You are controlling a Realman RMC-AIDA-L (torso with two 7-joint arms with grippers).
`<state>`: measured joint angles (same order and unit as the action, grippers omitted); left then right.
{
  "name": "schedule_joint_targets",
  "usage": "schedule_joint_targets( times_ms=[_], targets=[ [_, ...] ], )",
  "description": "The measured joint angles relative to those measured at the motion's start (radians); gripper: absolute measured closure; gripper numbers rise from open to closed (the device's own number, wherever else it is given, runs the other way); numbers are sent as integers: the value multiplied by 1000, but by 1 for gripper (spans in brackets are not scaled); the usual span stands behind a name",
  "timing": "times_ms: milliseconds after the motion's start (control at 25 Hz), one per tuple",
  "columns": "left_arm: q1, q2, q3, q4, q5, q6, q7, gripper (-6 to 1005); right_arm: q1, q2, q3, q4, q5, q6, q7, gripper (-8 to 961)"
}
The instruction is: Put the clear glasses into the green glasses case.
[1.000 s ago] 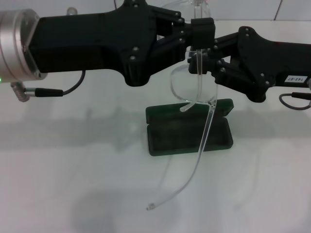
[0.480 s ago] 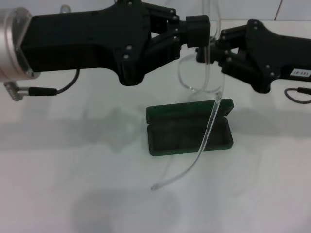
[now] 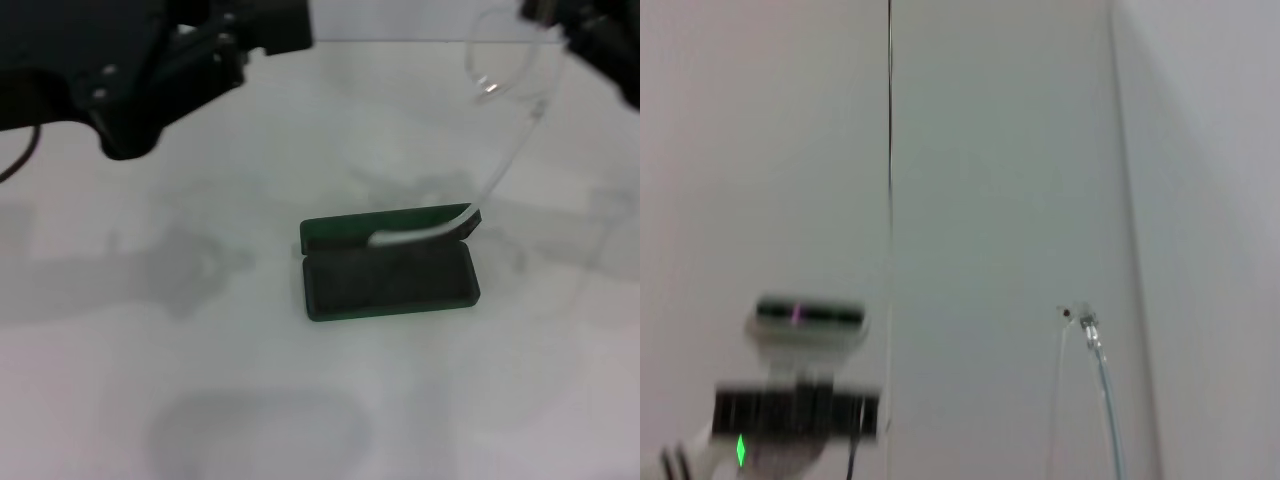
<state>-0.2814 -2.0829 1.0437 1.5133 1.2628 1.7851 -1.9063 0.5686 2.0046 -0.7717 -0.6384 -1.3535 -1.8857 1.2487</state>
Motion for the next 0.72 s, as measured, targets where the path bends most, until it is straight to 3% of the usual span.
schedule_joint_targets(
  times_ms=[240,440,720],
  targets=[
    [7,0,-35,-45,0,42,13,961,-20,-11,136,40,62,-128,28,870],
    [-4,0,-30,-89,3,59,34,961,-39,-4,147,68,185,-166,37,870],
    [-60,-2,46,-163,10,85,39,961,-33,9,137,109,298,-182,29,870]
  ],
)
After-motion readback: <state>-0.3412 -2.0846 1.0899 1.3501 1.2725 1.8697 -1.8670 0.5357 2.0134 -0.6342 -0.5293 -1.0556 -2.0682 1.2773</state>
